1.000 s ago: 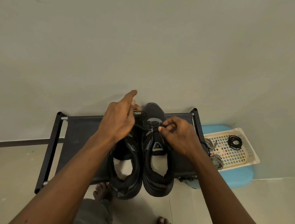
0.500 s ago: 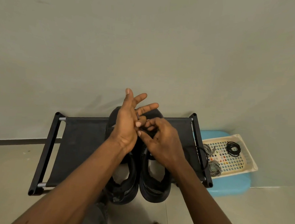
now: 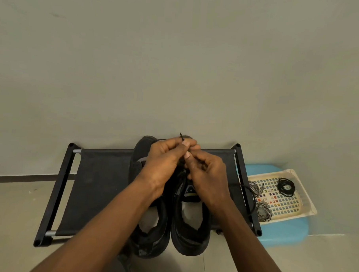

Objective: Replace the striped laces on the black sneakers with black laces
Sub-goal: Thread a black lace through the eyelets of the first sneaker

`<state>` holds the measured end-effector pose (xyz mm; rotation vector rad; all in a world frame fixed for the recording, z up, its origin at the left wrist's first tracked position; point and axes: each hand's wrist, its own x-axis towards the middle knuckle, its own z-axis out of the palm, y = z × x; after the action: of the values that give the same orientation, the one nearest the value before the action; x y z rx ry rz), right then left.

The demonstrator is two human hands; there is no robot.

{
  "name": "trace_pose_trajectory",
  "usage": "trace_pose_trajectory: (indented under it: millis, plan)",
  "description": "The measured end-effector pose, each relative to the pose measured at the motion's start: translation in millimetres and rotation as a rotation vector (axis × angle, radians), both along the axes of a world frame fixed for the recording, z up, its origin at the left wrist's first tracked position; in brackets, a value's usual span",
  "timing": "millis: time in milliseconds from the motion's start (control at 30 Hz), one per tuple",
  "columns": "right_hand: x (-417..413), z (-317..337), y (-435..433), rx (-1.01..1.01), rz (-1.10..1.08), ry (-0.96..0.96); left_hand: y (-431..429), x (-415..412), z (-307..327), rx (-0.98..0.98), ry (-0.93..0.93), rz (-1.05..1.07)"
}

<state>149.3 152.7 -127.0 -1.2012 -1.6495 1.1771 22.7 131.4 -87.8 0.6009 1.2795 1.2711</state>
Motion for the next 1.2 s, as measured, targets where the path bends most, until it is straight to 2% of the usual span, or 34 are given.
trace_pose_trajectory:
  millis: [100,200,300,367,433,600,800,1200]
  plan:
    - [6,6,3,-0.06,0.013,-0.065,4,-3,-8,0.062,0.073,0.109]
    - [25,9,12,-0.071,-0.088,-0.214,10,-15,-16,0.053,0.269,0.092]
    - [44,7,17,-0.216,-0.035,-0.343,10,-22,-19,-0.019,0.398,-0.083]
    - [50,7,16,-0.37,0.088,-0.322,8,-26,-22,-0.001,0.616,-0.26]
    - [52,6,14,-0.436,0.181,-0.325,5,-27,-24,0.004,0.792,-0.409]
    - [50,6,12,-0.275,0.192,-0.618,2,-21,-27,0.004,0.983,-0.45]
    - [57,10,15,-0.292,0.188,-0.556,2,-13,-38,-0.01,0.955,-0.433]
    - [60,4,19,-0.459,0.099,-0.326,2,7,-52,-0.057,1.119,-0.364]
